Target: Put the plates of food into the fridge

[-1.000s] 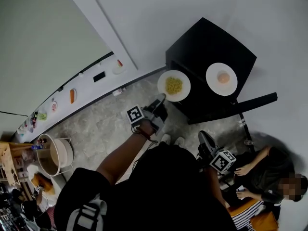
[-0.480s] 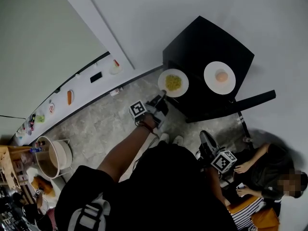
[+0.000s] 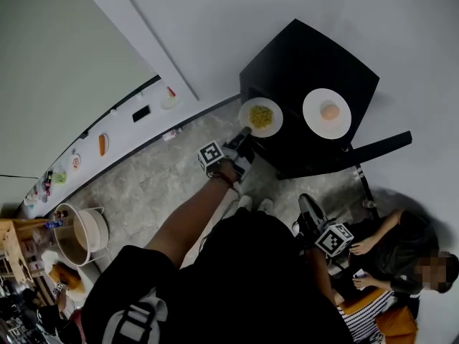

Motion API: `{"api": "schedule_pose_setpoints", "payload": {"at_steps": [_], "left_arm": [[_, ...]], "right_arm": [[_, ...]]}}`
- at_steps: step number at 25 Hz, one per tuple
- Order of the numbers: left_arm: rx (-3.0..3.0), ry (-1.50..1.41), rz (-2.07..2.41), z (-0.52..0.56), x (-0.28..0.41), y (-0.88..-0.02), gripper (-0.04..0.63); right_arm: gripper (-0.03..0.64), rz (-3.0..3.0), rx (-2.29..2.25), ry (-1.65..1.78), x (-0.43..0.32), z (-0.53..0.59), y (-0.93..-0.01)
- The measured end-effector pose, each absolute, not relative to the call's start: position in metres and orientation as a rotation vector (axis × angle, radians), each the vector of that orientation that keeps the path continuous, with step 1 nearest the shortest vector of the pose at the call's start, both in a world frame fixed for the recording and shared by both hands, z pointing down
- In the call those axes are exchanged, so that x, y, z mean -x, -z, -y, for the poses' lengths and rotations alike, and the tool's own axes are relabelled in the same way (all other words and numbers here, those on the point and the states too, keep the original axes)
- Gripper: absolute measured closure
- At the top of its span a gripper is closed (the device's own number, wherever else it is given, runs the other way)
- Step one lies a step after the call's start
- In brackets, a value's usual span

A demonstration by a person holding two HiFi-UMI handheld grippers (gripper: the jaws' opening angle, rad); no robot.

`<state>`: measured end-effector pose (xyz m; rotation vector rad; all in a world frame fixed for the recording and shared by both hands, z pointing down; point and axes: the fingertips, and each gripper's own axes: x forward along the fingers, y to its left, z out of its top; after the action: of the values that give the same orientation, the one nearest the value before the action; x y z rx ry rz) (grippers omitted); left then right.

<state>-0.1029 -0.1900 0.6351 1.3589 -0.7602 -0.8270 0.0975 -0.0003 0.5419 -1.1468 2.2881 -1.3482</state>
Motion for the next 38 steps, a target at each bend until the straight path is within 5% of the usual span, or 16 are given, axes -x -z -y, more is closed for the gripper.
{"api": "schedule_pose_setpoints", "payload": {"at_steps": [38], "left_arm": [[-1.274,0.779,0.793,0.264,0.061,-0.664,0.561]], "right_arm": [[0.589,-2.208,1.236,1.366,-0.116,-0.002,-0.549]]}}
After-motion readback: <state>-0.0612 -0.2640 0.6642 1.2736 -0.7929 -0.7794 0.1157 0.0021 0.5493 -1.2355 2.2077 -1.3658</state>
